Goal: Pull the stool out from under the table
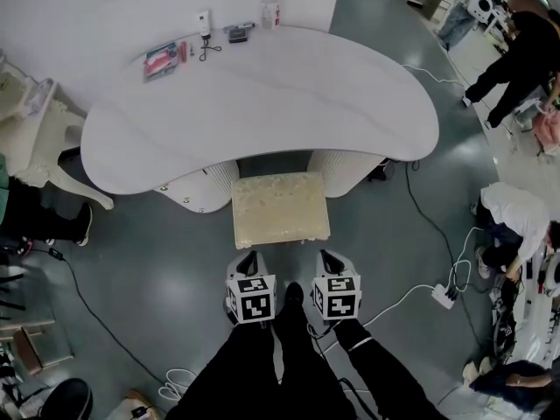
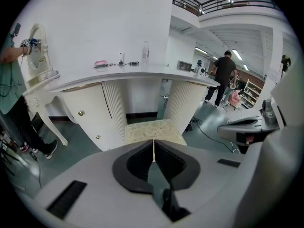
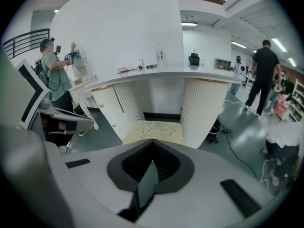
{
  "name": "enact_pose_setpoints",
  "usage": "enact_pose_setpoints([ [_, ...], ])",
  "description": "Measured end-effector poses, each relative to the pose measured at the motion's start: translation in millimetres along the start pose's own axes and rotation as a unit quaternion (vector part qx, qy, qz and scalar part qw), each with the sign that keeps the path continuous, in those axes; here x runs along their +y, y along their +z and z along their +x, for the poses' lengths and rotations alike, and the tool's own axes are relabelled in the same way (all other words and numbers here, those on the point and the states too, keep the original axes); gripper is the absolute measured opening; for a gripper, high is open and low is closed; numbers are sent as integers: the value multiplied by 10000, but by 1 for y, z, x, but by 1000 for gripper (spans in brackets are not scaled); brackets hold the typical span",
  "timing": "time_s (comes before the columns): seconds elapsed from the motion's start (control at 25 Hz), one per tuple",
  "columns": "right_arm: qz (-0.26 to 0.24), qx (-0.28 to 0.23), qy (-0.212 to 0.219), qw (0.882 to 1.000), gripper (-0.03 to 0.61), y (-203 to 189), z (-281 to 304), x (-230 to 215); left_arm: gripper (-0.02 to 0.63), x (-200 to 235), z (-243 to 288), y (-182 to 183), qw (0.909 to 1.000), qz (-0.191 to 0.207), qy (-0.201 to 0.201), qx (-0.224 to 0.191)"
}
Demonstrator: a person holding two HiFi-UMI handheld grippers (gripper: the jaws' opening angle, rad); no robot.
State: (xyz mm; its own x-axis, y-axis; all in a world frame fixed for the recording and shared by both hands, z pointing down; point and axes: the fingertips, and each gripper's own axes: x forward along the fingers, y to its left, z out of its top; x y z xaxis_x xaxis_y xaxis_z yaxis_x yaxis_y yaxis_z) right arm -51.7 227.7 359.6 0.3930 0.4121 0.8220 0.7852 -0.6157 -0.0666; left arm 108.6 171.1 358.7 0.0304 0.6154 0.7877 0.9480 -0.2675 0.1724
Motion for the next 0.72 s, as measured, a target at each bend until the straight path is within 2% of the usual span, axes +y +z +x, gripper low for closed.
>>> enact_pose_setpoints([
  [0.72, -149, 243, 106, 9995, 3, -19, -6, 13, 18, 14, -16, -14, 9999, -82, 145, 11],
])
